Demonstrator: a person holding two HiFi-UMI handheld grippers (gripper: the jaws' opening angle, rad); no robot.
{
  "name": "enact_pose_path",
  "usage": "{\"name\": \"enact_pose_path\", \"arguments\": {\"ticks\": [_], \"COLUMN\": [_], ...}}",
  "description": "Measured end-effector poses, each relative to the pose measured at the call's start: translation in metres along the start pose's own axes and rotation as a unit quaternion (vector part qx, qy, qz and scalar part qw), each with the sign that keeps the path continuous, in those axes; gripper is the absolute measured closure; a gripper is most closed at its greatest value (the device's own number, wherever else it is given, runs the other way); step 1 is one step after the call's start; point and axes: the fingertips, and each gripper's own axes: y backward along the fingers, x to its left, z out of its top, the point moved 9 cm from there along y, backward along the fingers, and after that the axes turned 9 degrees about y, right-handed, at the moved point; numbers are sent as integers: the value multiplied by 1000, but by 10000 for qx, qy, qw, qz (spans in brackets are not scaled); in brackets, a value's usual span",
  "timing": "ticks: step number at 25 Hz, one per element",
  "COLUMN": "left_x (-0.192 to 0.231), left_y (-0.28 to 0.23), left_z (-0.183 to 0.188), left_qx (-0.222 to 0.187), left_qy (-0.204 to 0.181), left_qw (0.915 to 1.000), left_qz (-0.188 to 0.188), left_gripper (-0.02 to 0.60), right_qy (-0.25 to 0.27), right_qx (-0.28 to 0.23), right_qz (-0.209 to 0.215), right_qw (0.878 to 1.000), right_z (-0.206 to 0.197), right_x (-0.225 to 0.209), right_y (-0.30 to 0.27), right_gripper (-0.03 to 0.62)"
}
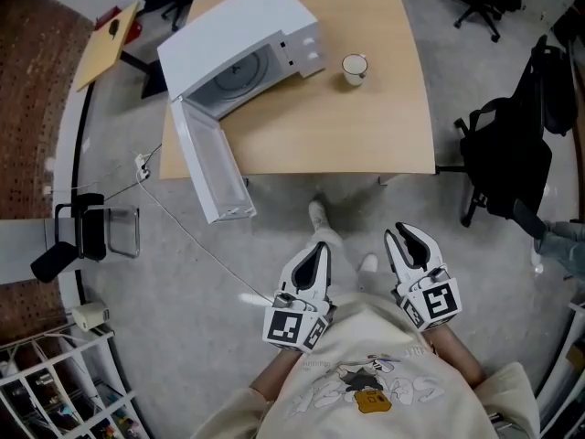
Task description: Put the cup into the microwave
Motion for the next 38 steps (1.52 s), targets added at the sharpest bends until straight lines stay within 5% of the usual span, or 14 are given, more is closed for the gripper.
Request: {"name": "enact_pose_path", "arguments": {"ticks": [11,18,24,30,38], "left_x": [111,131,134,136,149], "left_y": [-100,-140,-163,-188,-229], "left_z": [105,130,126,110,90], "left_qx": [84,112,12,66,-169], "left_qy": [172,335,431,306,-85], "left_qw": [9987,9989,9989,9988,9977], "left_qz": [-476,-323,161,380,648], "left_gripper": [577,577,577,577,577], "right_qy": [-447,-56,577,823,916], "right_qx": [83,98,189,-58,-224], "right_qz": [-484,-423,-368,-725,-1089], "right_qw": [9978,9990,9975,9940,9896], "right_z": [56,74,54,28,-15], "right_x": [-28,-51,-93,-151,-198], "right_y": [-156,-208,-252,-302,-362], "right_gripper": [500,503,458,297,240]}}
